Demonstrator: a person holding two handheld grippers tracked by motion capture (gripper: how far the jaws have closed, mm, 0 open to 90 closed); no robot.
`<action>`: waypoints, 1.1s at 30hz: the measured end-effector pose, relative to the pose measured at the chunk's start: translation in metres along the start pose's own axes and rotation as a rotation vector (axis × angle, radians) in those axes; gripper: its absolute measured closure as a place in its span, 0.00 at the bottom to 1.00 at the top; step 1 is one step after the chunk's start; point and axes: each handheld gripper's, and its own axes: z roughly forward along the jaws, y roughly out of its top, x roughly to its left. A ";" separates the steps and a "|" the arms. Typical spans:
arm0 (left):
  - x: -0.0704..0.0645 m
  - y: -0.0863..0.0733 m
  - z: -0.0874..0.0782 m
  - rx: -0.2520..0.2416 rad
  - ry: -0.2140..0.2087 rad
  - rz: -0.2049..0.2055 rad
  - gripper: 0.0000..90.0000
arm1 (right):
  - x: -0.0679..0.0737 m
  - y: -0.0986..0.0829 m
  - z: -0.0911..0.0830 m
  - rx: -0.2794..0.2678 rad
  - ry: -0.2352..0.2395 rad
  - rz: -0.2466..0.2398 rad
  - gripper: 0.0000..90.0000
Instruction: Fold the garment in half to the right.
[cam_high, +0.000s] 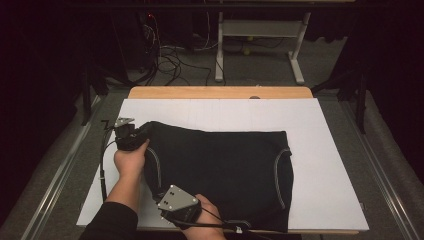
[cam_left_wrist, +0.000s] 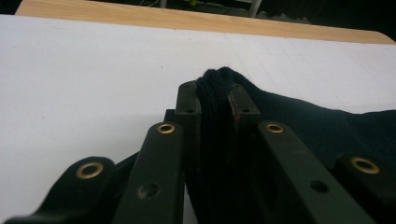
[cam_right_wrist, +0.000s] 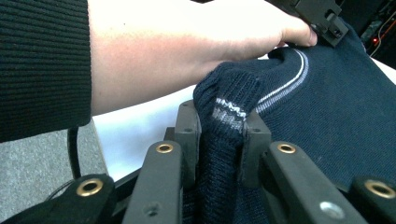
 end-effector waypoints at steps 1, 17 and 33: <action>0.003 -0.001 -0.002 -0.003 0.003 -0.005 0.83 | 0.001 0.001 0.001 -0.001 0.003 -0.003 0.83; 0.041 0.002 -0.034 -0.018 0.060 -0.022 0.83 | 0.022 0.024 0.027 -0.022 0.059 -0.038 0.83; 0.040 0.005 -0.038 -0.014 0.065 -0.030 0.83 | 0.023 0.027 0.025 -0.034 0.049 -0.048 0.83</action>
